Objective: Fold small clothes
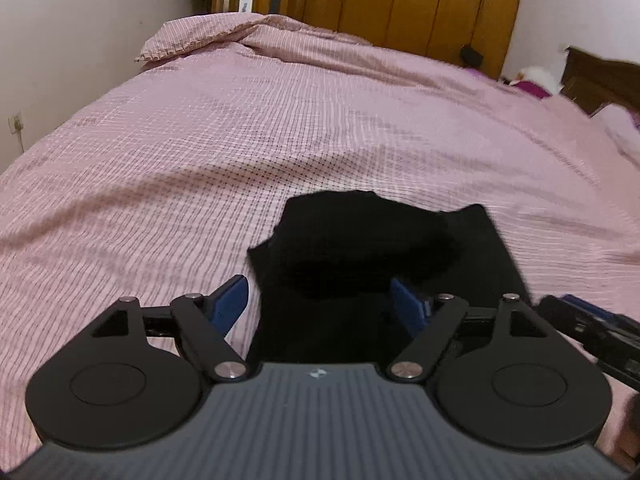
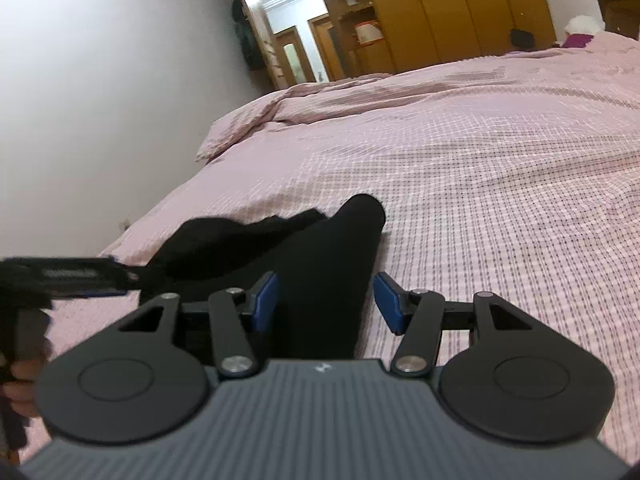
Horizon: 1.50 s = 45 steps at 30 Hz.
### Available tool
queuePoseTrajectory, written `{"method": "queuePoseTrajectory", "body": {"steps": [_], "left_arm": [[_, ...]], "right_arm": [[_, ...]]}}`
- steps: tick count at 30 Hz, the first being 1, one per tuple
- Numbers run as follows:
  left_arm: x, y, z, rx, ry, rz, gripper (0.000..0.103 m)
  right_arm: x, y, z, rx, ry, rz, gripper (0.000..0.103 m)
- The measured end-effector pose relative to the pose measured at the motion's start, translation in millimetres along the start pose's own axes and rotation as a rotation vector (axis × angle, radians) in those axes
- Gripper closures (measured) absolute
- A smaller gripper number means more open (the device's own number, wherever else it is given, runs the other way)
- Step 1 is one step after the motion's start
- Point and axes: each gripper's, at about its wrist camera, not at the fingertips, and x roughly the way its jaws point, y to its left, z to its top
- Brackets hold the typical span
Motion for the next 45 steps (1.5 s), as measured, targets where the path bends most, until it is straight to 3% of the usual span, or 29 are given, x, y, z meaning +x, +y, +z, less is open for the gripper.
{"method": "queuePoseTrajectory", "body": {"steps": [3, 7, 11, 15, 18, 26, 30, 32, 34, 36, 41, 45], "left_arm": [[23.7, 2.8, 6.2, -0.041, -0.029, 0.096, 0.021], [43.5, 35.5, 5.7, -0.219, -0.045, 0.154, 0.021], [52.5, 51.1, -1.6, -0.222, -0.014, 0.224, 0.021], [34.8, 58.7, -4.2, -0.232, -0.007, 0.19, 0.021], [4.1, 55.2, -8.6, -0.234, 0.006, 0.122, 0.021], [-38.7, 23.6, -41.3, -0.061, 0.055, 0.049, 0.021], [-27.6, 23.0, -59.0, 0.006, 0.073, 0.127, 0.017], [-24.3, 29.6, -63.6, 0.016, 0.068, 0.163, 0.008], [-23.5, 37.0, -64.6, -0.002, 0.078, 0.159, 0.007], [-25.3, 40.9, -63.3, -0.018, 0.083, 0.147, 0.007], [-35.2, 44.6, -52.1, -0.089, 0.088, 0.029, 0.008], [-31.7, 43.5, -46.7, -0.132, 0.107, -0.035, 0.008]], "right_arm": [[15.7, -2.3, 0.8, 0.001, 0.012, -0.01, 0.046], [29.4, -1.0, -6.0, -0.002, 0.027, 0.012, 0.046], [41.9, -1.8, -12.6, 0.016, 0.053, 0.043, 0.046], [37.8, 2.4, -11.3, 0.018, 0.05, 0.037, 0.046], [18.2, 8.8, -10.5, -0.015, 0.029, 0.039, 0.046], [-21.3, 23.0, -28.8, -0.033, 0.039, -0.007, 0.046], [-13.1, 36.2, -47.2, -0.057, 0.097, 0.006, 0.047], [-10.3, 46.6, -55.7, -0.142, 0.086, -0.013, 0.041], [-9.6, 54.3, -58.6, -0.216, 0.101, -0.004, 0.033], [-13.1, 54.2, -55.9, -0.214, 0.108, 0.005, 0.033], [-22.0, 30.7, -33.3, -0.074, 0.071, 0.085, 0.033], [-13.9, 14.6, -18.2, -0.025, 0.039, 0.05, 0.033]]}}
